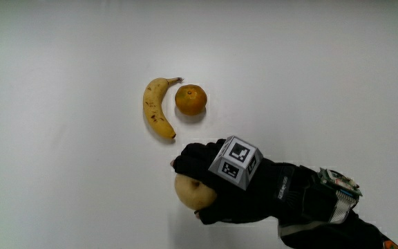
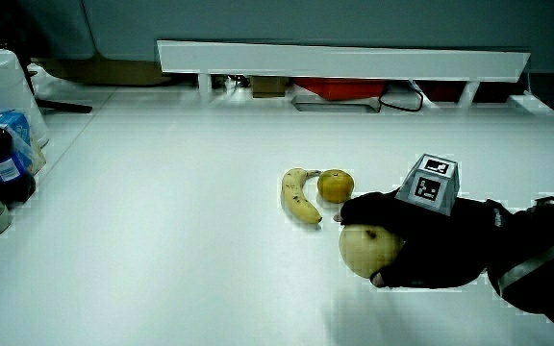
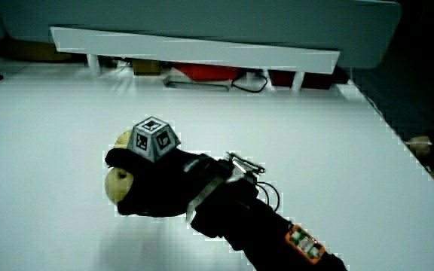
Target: Place pear no leg
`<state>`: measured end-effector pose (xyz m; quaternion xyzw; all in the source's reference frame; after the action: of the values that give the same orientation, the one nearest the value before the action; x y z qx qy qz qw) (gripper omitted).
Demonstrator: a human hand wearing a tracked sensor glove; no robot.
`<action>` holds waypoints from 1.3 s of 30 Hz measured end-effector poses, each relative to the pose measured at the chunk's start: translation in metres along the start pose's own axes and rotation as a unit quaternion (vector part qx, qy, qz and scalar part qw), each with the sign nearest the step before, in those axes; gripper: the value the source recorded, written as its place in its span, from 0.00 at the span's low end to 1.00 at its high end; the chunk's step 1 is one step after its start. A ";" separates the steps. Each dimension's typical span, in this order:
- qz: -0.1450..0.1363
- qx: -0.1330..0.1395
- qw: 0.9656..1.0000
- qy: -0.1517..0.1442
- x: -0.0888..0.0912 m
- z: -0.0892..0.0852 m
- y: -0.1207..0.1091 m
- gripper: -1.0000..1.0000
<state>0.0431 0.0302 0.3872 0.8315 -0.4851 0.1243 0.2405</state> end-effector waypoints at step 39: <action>0.002 -0.056 0.998 0.012 -0.006 -0.057 0.022 0.50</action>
<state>0.0228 0.0554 0.4394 0.8143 -0.4898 0.1075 0.2922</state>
